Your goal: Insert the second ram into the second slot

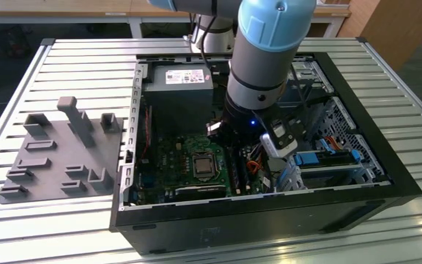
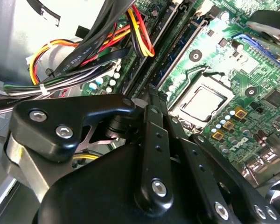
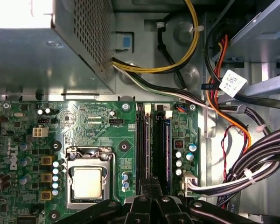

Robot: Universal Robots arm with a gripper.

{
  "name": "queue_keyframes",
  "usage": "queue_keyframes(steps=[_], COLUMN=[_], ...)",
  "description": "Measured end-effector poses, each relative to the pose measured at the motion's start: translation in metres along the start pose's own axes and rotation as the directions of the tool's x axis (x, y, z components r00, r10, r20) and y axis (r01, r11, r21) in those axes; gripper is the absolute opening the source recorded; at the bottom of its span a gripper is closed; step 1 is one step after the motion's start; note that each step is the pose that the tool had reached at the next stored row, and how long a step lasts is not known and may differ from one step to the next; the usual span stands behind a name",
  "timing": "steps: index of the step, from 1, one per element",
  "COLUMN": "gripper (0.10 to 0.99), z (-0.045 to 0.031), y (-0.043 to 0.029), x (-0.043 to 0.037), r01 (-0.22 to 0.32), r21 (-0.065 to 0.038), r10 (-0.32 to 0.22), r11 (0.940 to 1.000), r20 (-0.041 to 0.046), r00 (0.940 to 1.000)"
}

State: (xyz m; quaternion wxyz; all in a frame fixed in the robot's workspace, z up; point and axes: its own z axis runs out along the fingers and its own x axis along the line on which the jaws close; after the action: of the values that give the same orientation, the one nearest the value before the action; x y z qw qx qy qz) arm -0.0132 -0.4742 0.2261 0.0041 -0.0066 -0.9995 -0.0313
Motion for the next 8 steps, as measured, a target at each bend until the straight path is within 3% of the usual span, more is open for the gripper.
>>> queue_keyframes(steps=[8], gripper=[0.106], z=[0.0064], y=[-0.0005], x=[0.0000], r01=[0.000], r21=[0.004], r10=[0.000], r11=[1.0000], r20=[-0.0002], r00=[1.0000])
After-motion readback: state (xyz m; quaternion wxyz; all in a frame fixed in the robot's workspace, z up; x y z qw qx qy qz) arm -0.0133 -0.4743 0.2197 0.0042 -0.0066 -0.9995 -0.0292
